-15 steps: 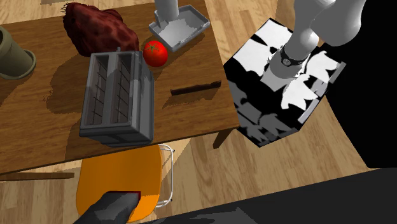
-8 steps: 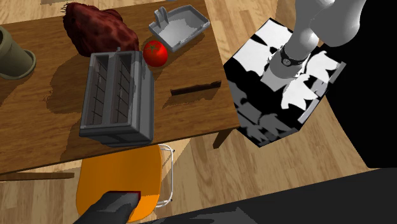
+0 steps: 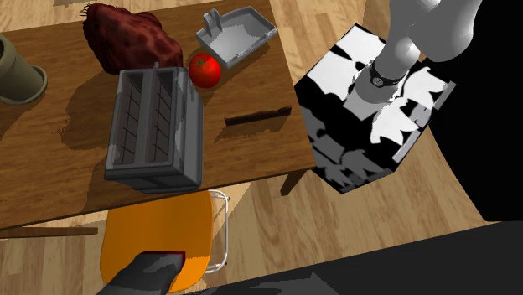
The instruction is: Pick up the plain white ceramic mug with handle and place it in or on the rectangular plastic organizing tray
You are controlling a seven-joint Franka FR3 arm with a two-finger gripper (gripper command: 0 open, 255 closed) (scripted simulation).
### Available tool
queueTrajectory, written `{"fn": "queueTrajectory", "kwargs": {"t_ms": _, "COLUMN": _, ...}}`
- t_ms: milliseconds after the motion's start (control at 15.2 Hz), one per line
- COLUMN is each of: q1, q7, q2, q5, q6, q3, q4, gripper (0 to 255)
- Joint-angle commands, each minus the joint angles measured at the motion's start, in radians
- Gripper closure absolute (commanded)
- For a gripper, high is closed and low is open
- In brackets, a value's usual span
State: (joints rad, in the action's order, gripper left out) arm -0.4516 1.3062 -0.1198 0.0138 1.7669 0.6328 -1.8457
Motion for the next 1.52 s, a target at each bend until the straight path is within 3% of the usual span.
{"fn": "queueTrajectory", "kwargs": {"t_ms": 0, "q1": -0.001, "q7": 0.002, "q2": 0.001, "q5": -0.001, "q6": 0.027, "q3": 0.001, "q4": -0.025, "gripper": 255}}
{"fn": "queueTrajectory", "kwargs": {"t_ms": 990, "q1": -0.005, "q7": 0.024, "q2": 0.030, "q5": -0.018, "q6": 0.227, "q3": 0.013, "q4": -0.202, "gripper": 255}}
{"fn": "queueTrajectory", "kwargs": {"t_ms": 1452, "q1": -0.005, "q7": 0.024, "q2": 0.030, "q5": -0.018, "q6": 0.227, "q3": 0.013, "q4": -0.202, "gripper": 255}}
